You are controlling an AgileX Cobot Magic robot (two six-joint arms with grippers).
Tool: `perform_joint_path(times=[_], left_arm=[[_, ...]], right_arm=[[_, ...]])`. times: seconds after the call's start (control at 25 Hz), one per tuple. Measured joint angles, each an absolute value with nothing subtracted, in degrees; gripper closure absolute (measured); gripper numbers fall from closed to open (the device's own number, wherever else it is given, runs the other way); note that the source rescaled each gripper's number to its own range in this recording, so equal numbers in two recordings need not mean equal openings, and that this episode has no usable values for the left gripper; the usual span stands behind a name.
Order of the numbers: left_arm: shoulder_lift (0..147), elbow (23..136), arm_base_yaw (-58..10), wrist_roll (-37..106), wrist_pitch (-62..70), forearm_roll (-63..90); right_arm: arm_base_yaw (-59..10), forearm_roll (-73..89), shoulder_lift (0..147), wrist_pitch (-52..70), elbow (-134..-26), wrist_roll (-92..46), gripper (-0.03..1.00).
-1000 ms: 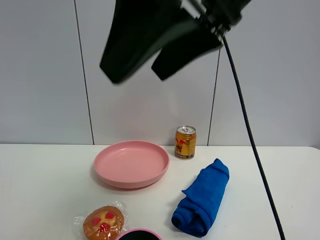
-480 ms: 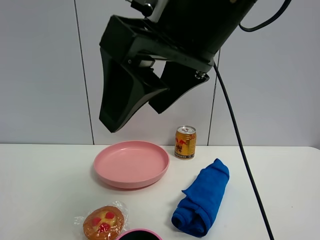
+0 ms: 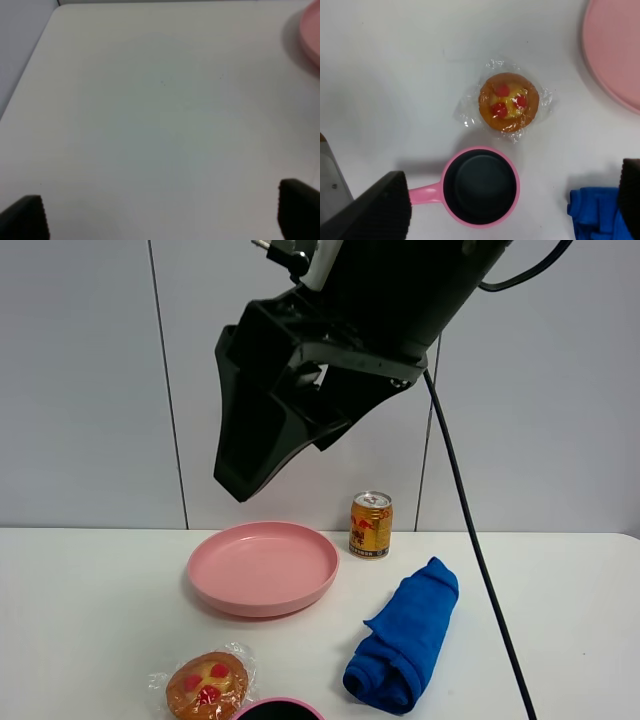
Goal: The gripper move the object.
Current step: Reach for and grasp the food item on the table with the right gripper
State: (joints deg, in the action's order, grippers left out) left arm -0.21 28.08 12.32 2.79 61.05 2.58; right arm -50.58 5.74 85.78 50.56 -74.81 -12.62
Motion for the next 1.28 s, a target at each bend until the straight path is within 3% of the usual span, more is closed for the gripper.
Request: perform_joint_path(times=[0.28,0.56,0.76,1.08,1.28], left_arm=[[-0.2,28.1,12.3,2.8,61.0,2.6],[-0.2,28.1,12.3,2.8,61.0,2.6],[-0.2,28.1,12.3,2.8,61.0,2.6],[-0.2,28.1,12.3,2.8,61.0,2.6],[-0.2,28.1,12.3,2.8,61.0,2.6]], right_arm=[[-52.6,5.0,93.3,53.0,-74.9,-6.7,0.15],[-53.8,1.9,99.9,49.0,-75.8,9.2,0.18],[-53.9,-0.7,107.1,53.7,-82.4,19.4,0.19],[-55.3,-1.8,118.6,63.0,-96.5,22.0,0.21],[-55.5,-3.1,122.8,65.5,-99.1,22.5,0.20]])
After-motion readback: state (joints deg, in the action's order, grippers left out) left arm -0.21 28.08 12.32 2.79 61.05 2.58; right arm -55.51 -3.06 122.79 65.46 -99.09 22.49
